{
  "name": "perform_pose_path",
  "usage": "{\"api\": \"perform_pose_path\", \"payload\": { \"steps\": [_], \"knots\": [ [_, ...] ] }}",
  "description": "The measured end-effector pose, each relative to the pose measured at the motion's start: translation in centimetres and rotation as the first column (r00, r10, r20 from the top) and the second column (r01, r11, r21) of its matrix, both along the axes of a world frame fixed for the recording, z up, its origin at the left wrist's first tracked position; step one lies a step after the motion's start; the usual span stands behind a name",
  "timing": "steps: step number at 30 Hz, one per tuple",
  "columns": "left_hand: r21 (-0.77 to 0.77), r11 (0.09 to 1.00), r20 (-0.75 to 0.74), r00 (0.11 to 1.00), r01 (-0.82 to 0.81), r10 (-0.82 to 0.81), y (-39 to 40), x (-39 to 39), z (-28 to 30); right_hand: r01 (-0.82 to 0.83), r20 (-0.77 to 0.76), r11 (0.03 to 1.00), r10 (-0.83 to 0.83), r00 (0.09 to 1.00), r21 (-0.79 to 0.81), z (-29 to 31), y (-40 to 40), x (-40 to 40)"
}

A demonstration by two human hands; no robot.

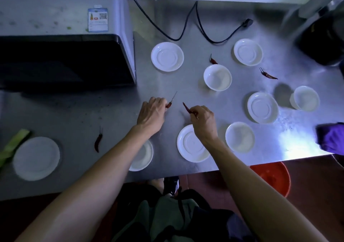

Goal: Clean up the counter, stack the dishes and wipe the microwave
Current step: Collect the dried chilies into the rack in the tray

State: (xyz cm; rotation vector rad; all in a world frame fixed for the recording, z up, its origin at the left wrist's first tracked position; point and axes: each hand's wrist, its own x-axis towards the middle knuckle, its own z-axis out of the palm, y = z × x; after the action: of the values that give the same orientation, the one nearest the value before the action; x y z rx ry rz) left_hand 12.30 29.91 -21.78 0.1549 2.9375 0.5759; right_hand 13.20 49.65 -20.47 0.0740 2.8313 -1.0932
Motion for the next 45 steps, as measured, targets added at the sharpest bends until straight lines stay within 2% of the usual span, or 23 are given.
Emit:
{"api": "perform_pose_path", "payload": {
  "steps": [9,14,21,27,36,40,45],
  "knots": [
    [-0.021,0.998,-0.048,0.997,-0.059,0.058,-2.0,8.3,3.9,-0.097,-0.106,0.990,0.086,0.991,-0.100,2.8,-0.7,4.9],
    [0.017,0.986,-0.091,0.982,-0.166,0.167,-4.5,12.7,5.8,-0.213,-0.178,0.972,0.194,0.965,-0.098,3.7,-3.1,7.0],
    [-0.001,0.941,-0.104,0.936,-0.339,0.337,-10.6,19.0,7.2,-0.372,-0.179,0.925,0.355,0.918,-0.074,4.5,-9.3,9.6],
    [0.019,0.878,-0.103,0.872,-0.478,0.478,-16.9,24.4,7.5,-0.498,-0.153,0.863,0.482,0.863,-0.087,5.0,-16.6,12.3],
    [0.102,0.767,-0.095,0.761,-0.634,0.642,-30.8,33.2,8.4,-0.669,-0.240,0.743,0.646,0.725,-0.021,6.6,-32.7,18.0],
    [0.126,0.697,-0.116,0.688,-0.705,0.717,-36.9,36.5,8.6,-0.688,-0.243,0.723,0.657,0.713,-0.065,6.9,-39.4,20.4],
    [0.102,0.643,-0.084,0.638,-0.759,0.766,-42.7,39.7,8.6,-0.710,-0.228,0.696,0.678,0.699,-0.105,7.4,-45.4,23.0]
  ]
}}
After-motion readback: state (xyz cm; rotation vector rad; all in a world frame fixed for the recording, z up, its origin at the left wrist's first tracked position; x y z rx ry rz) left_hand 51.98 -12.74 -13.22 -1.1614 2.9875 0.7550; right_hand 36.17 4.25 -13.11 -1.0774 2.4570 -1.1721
